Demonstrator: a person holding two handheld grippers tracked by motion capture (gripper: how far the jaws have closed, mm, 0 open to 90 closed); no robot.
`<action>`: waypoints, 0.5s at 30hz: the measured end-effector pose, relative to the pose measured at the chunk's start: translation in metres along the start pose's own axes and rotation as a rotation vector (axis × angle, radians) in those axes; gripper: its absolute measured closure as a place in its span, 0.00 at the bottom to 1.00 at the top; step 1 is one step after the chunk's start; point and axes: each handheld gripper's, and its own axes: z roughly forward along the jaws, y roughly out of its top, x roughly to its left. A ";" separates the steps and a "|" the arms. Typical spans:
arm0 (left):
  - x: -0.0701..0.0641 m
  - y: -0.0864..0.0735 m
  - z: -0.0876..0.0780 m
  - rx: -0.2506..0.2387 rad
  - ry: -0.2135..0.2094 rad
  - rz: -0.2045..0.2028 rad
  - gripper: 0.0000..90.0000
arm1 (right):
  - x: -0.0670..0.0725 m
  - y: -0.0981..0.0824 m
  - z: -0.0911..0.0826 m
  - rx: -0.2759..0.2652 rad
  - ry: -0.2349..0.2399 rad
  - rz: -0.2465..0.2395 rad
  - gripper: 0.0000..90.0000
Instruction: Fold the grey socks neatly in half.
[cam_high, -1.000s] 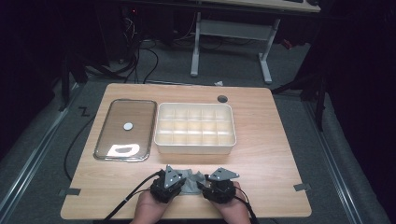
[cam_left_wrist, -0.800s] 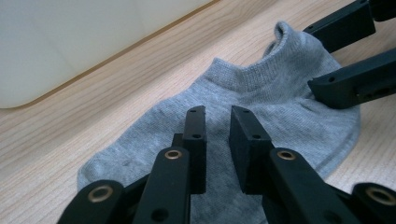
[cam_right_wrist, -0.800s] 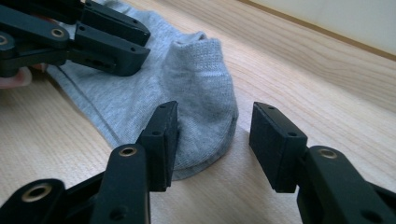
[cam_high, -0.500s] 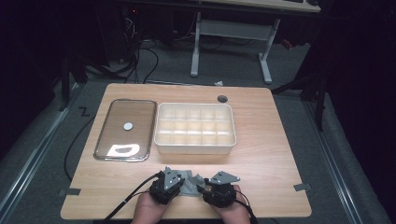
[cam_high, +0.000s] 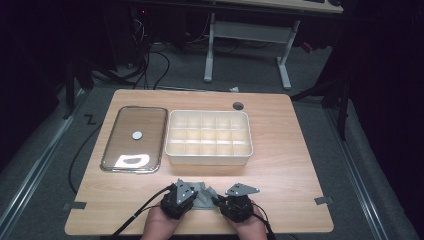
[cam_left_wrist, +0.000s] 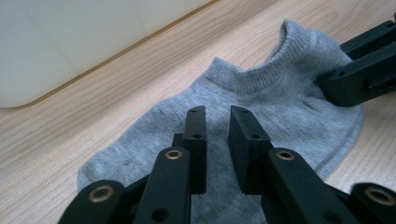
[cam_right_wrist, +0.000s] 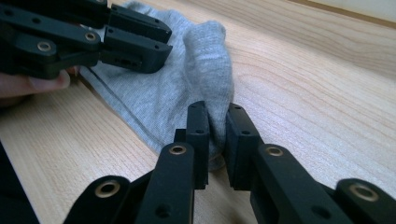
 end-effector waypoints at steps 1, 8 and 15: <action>-0.001 0.001 0.000 0.002 0.001 0.005 0.86 | -0.001 0.000 -0.001 0.000 0.005 0.011 0.92; -0.011 0.010 0.009 0.009 0.016 0.035 0.86 | -0.013 0.005 -0.016 -0.097 0.069 0.079 0.93; -0.028 0.021 0.020 0.021 0.037 0.099 0.85 | -0.020 0.008 -0.032 -0.175 0.096 0.097 0.94</action>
